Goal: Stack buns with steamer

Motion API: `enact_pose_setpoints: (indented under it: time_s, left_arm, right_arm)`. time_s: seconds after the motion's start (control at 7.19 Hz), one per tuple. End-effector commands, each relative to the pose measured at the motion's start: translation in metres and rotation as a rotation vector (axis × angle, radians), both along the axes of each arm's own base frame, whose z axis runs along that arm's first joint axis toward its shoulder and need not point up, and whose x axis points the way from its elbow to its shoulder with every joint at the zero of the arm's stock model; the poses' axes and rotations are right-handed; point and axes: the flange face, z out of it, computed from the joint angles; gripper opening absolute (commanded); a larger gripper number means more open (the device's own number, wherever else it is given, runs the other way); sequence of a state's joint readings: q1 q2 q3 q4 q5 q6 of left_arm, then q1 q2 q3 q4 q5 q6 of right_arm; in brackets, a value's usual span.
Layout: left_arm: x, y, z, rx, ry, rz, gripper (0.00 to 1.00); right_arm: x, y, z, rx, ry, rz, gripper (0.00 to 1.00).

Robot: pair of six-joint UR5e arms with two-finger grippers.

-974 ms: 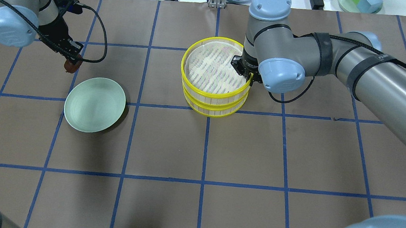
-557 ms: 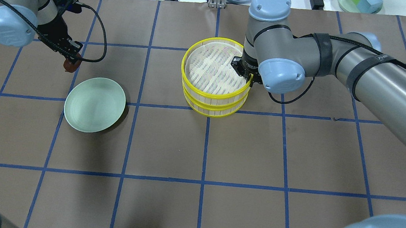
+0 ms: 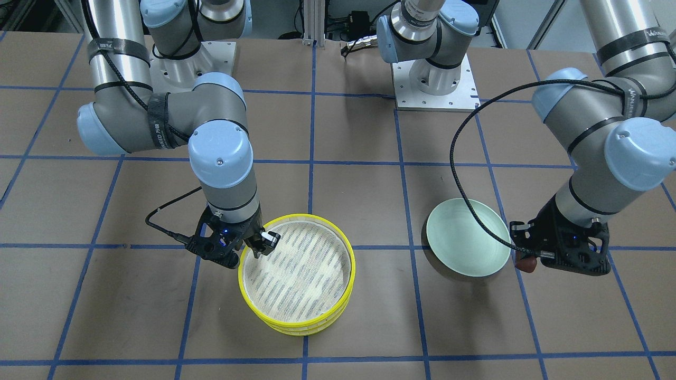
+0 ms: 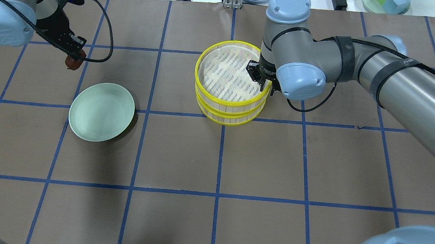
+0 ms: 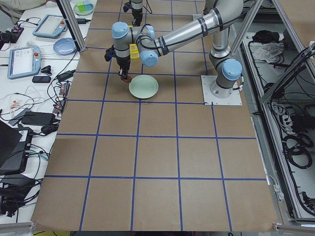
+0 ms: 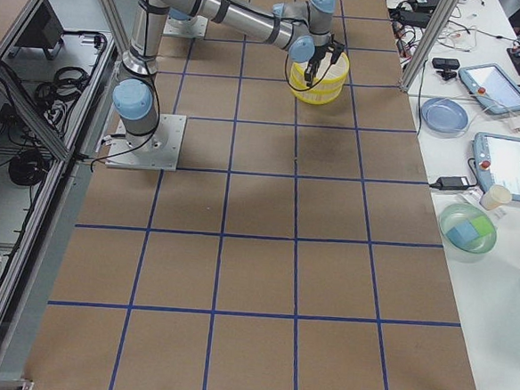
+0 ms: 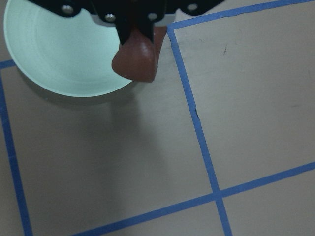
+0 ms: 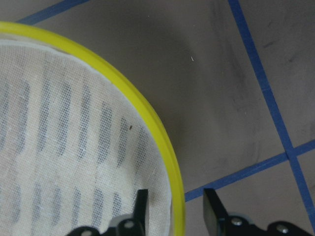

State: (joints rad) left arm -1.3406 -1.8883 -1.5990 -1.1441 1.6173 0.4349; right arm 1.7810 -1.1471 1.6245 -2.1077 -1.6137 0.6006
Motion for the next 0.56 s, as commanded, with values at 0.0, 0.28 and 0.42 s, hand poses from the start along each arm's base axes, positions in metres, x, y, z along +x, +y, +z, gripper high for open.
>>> enact_pose_setpoints:
  time_s: [0.0,0.28,0.42]
  left_arm:
    - [-0.056,-0.003,0.02,-0.055,0.029,0.175,0.0]
    - [-0.11,-0.001,0.028,-0.097,0.079,0.332,0.0]
    - [-0.135,-0.002,0.028,-0.107,0.187,0.465,0.0]
  right_arm:
    - [0.0,-0.001,0.01,-0.022,-0.006,0.002,0.92]
    - [-0.003,-0.001,0.063,-0.097,-0.017,0.051,0.95]
    - [-0.017,0.012,0.108,-0.134,-0.011,0.12,0.99]
